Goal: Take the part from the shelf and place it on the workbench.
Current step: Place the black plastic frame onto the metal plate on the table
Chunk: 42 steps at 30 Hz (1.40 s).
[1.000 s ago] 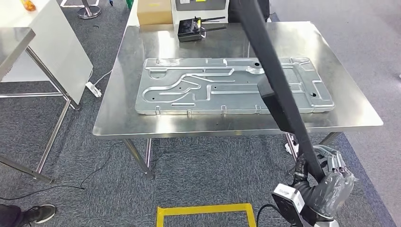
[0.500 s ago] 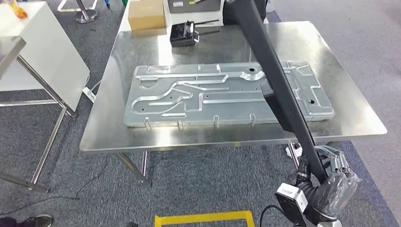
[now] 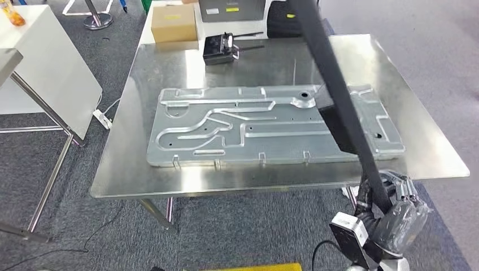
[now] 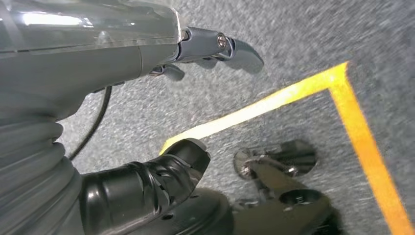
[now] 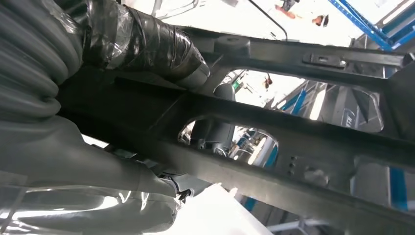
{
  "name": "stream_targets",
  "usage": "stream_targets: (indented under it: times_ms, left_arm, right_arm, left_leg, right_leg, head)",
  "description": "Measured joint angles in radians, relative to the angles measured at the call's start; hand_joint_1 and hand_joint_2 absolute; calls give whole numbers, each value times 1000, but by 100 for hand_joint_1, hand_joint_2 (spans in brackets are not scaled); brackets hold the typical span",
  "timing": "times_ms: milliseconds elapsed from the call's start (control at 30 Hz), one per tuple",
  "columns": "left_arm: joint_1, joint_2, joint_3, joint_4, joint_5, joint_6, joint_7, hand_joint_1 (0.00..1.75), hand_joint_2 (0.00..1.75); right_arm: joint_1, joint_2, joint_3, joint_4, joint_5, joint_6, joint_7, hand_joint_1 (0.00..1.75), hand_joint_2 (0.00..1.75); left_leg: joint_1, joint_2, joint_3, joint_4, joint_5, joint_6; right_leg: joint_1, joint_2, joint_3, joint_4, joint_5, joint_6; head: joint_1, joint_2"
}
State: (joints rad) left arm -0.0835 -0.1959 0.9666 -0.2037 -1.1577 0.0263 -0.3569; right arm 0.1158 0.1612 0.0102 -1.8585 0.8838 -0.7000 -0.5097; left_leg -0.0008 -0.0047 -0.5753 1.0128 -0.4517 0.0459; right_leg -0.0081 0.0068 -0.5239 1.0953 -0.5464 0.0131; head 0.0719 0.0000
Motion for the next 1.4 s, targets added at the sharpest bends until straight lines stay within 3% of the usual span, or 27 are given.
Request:
stream_targets:
  times_ms: [100, 133, 167, 200, 267, 333, 467, 533, 600, 667, 700, 800, 867, 1000, 1033, 1133, 1167, 1200, 1300, 1367, 1400]
  left_arm:
    - [-6, 0, -1, 0, -1, 0, 0, 0, 175]
    - [-6, 0, -2, 0, -1, 0, 0, 0, 175]
    - [-5, 0, -2, 0, -1, 0, 0, 0, 175]
    - [-5, 0, -2, 0, -1, -1, 0, 0, 175]
    - [-4, -2, -3, 0, -2, -2, 0, 0, 175]
    - [-6, -4, -5, 0, -2, -3, 0, 0, 175]
    - [-10, -5, -6, 0, -2, -3, 1, 0, 175]
    - [-11, -5, -6, 0, -2, -3, 1, 0, 175]
    - [-12, -5, -7, 0, -2, -3, 1, 0, 175]
    - [-9, -5, -7, 0, -2, -3, 1, 0, 175]
    - [-7, -5, -8, 0, -2, -4, 1, 0, 175]
    - [-6, -5, -8, 0, -2, -4, 1, 0, 175]
    - [-6, -5, -8, 0, -2, -4, 2, 0, 175]
    - [-7, -5, -12, 0, -4, -4, 3, 0, 175]
    - [-8, -5, -13, 0, -5, -4, 3, 0, 175]
    - [-13, -5, -17, 0, -10, 2, 12, 0, 175]
    - [-14, -5, -18, 0, -13, 9, 18, 0, 175]
    - [-14, -5, -20, 0, -18, 20, 27, 0, 175]
    - [-18, -9, -26, 0, -38, 66, 60, 0, 175]
    - [-26, -12, -32, 0, -49, 87, 76, 0, 175]
    - [-29, -13, -37, 0, -52, 91, 81, 0, 175]
  right_arm:
    - [-9, -7, 0, 1, 3, 0, 0, 175, 175]
    - [-11, -10, 0, 2, 5, 0, 1, 175, 175]
    - [-11, -13, 0, 3, 7, 0, 2, 175, 175]
    - [-13, -15, 0, 4, 9, 0, 3, 175, 175]
    - [-19, -20, 1, 6, 13, 0, 8, 175, 175]
    - [-26, -24, 3, 10, 15, 0, 13, 175, 175]
    - [-33, -30, 7, 13, 18, 0, 21, 175, 175]
    - [-38, -31, 9, 14, 20, 0, 22, 175, 175]
    - [-41, -31, 11, 15, 21, 0, 23, 175, 175]
    - [-42, -32, 12, 17, 21, 0, 23, 175, 175]
    - [-42, -32, 12, 18, 22, 0, 23, 175, 175]
    - [-43, -33, 14, 21, 22, 0, 23, 175, 175]
    - [-44, -34, 15, 23, 22, 0, 23, 175, 175]
    - [-48, -37, 18, 26, 24, 0, 27, 175, 175]
    - [-52, -39, 19, 27, 27, 0, 31, 175, 175]
    - [-62, -46, 25, 36, 49, 0, 48, 175, 175]
    - [-67, -49, 28, 41, 67, 0, 57, 175, 175]
    - [-73, -51, 31, 46, 97, 0, 68, 175, 175]
    - [-105, -54, 36, 62, 241, 0, 111, 175, 175]
    - [-131, -56, 42, 78, 323, 0, 139, 175, 175]
    - [-141, -57, 46, 87, 347, 1, 150, 175, 175]
  left_leg:
    - [2, 0, 18, -6, -11, 7]
    - [2, -1, 23, -6, -17, 7]
    - [2, -2, 31, -5, -24, 6]
    - [2, -2, 42, -5, -32, 4]
    - [3, -3, 65, -5, -51, -2]
    - [1, -5, 76, -3, -68, -13]
    - [-1, -4, 82, 20, -78, -34]
    - [2, -3, 42, 98, -98, -42]
    - [5, -2, -37, 223, -147, -51]
    - [6, -1, -101, 291, -174, -55]
    - [6, -1, -110, 275, -156, -53]
    - [2, -1, -72, 96, -19, -37]
    - [-5, -2, -54, 28, 19, -25]
    - [-2, -3, -21, 1, 18, -6]
    - [0, -3, -11, -4, 17, -1]
    - [0, -3, 4, -6, 5, 6]
    - [0, -4, 9, -6, 0, 6]
    - [0, -4, 16, -5, -6, 5]
    - [0, -4, 38, -1, -26, -1]
    - [-2, -4, 40, 2, -37, -11]
    - [-4, -4, 37, 4, -42, -14]
  right_leg:
    - [-4, -1, -107, 167, -69, 13]
    - [-6, -2, -142, 206, -84, 18]
    - [-7, -2, -162, 213, -80, 20]
    - [-7, -2, -164, 185, -54, 20]
    - [-8, -4, -136, 59, 42, 16]
    - [-3, -6, -114, -30, 95, 6]
    - [-2, -2, -93, -52, 96, -24]
    - [-5, -4, -72, -61, 89, -35]
    - [-5, -5, -59, -64, 78, -41]
    - [-5, -4, -44, -64, 64, -41]
    - [-4, -2, -33, -64, 55, -40]
    - [-2, -1, 0, -64, 29, -34]
    - [-1, 1, 11, -66, 17, -24]
    - [-2, 0, 11, -27, 15, -1]
    - [-3, -1, -9, 12, 3, 2]
    - [-6, -2, -119, 177, -67, 13]
    - [-7, -2, -146, 203, -77, 16]
    - [-7, -2, -158, 195, -63, 17]
    - [-6, -2, -122, 31, 63, 11]
    - [0, -3, -104, -44, 98, 2]
    - [1, -4, -103, -49, 95, -2]
  head:
    - [0, 0]
    - [1, 0]
    - [1, 0]
    - [1, 0]
    - [1, 0]
    - [0, 0]
    - [-2, 0]
    - [-3, 0]
    - [-4, 0]
    - [-4, 0]
    - [-4, 0]
    - [-4, 0]
    - [-3, 0]
    - [-3, 0]
    - [-2, 0]
    - [-2, 0]
    - [-2, 0]
    - [-2, 0]
    - [-1, 0]
    - [-1, 0]
    - [-1, 0]
